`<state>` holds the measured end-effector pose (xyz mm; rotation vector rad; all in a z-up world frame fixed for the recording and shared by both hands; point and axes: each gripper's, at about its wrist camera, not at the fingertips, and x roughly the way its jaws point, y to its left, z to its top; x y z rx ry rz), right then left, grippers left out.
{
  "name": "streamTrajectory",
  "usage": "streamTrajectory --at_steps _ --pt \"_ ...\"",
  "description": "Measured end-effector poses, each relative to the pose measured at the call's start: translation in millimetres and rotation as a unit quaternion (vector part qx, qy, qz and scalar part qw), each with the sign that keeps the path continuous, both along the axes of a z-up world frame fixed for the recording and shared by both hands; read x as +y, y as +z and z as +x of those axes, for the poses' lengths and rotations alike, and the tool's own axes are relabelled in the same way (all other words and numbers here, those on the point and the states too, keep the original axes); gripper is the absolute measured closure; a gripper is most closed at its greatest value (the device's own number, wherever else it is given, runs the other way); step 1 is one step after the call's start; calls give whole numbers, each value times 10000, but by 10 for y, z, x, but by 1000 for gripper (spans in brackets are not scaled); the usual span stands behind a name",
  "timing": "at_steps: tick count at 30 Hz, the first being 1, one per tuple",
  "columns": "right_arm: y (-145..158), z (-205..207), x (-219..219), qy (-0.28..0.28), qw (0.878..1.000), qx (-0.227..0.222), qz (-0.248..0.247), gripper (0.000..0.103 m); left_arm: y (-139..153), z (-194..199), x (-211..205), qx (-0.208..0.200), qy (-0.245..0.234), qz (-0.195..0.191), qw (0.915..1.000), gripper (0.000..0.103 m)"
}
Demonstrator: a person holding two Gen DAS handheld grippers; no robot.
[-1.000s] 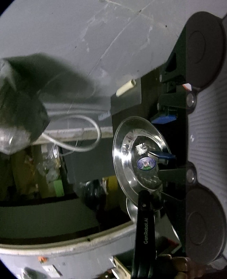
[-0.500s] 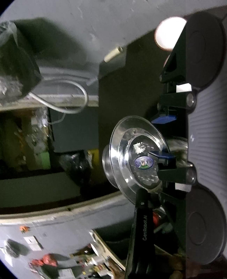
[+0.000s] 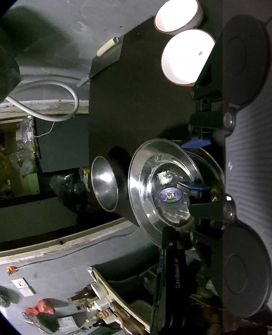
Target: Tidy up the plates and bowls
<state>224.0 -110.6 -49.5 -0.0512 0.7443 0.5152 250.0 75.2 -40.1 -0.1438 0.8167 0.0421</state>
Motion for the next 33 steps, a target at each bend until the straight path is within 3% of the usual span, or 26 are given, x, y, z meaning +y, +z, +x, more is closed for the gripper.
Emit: streamTrajectory --at_steps 24,30,33 --pt "-75 100 52 111 9998 143 -128 64 -75 -23 -231 123 -253 874 9958 67" --pt "-110 82 63 104 9995 185 -218 61 -79 -12 -219 117 -257 758 9967 67" --pt "-136 70 44 117 9994 238 -228 59 -60 -7 -148 122 -161 543 9983 60"
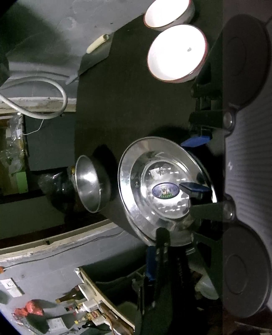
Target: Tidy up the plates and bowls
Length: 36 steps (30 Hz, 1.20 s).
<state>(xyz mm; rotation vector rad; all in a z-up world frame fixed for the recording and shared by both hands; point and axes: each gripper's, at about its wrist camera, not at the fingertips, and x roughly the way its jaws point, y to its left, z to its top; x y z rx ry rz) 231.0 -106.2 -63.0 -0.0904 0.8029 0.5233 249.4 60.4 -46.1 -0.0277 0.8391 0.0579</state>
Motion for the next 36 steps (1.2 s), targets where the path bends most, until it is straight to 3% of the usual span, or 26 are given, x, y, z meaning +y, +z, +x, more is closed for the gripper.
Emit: streamTrajectory --at_steps 5,9,12,17,25,31,36 --pt "-6 -56 31 230 9997 -16 -13 44 65 -2 164 -101 301 -397 9987 42" --pt "16 -90 36 322 9995 -70 27 23 150 -4 315 -328 547 -631 9960 12" --pt "51 -77 15 256 9995 -136 77 15 184 42 439 -459 739 -743 9934 1" --pt "143 66 -4 40 9992 -368 175 1 214 213 667 -591 1058 -877 9887 1" --pt "314 638 213 -392 9945 -974 14 0 299 901 902 -905 1053 -883 9864 1" --pt "264 1225 482 -443 9961 -756 -66 0 219 1452 1118 -627 1425 -1397 9779 1" --pt "157 1558 670 -389 9978 -522 -75 6 102 1708 1052 -319 1277 -1144 9847 1"
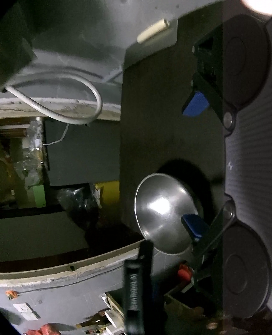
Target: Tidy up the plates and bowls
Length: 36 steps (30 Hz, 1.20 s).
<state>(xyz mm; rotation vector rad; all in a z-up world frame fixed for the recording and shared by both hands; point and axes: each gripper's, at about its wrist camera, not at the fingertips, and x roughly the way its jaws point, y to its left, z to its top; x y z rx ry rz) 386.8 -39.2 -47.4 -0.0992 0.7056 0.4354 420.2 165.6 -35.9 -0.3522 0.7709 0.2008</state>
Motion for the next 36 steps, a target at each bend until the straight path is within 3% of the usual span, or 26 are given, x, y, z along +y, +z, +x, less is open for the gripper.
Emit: streamTrajectory --at_steps 5,8,16,24,29,36 --pt "-89 124 129 70 9997 214 -78 20 -130 60 -12 219 -89 -96 9997 12" --pt "-121 166 176 100 9994 314 -97 33 -173 32 2 233 -76 -257 9994 27" --pt "-144 230 195 274 9979 566 156 71 -228 34 -2 247 -270 -569 9977 88" --pt "16 103 59 211 9979 548 289 78 -27 -154 -119 19 -306 -531 9981 89" --pt "293 -206 -185 258 9983 323 411 78 294 -480 -333 -270 -478 -428 9976 89" --pt "580 -778 -735 416 9981 317 323 78 455 -1007 -742 -153 -932 -731 9928 88"
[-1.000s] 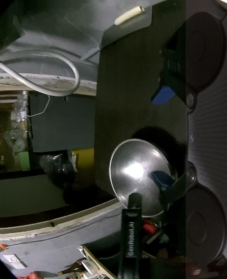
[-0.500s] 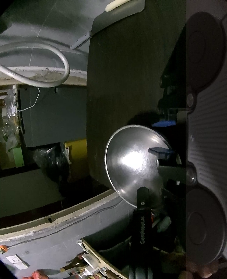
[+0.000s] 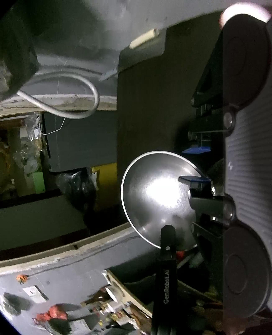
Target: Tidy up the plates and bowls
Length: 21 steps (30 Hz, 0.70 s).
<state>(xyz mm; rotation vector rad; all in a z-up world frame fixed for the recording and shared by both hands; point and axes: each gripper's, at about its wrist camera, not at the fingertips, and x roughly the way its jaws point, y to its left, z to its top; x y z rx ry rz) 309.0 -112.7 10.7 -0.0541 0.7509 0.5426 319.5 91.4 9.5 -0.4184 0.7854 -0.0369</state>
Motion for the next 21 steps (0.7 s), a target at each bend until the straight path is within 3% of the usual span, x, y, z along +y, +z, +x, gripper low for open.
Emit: streamTrajectory --at_steps 10,21 --pt "-90 -768 -860 -265 9967 756 138 78 -219 -556 -632 846 -827 -347 9924 88" --pt "-249 -1275 -1356 -499 9897 1337 84 78 -490 -915 -1125 1670 -1641 -132 9721 86"
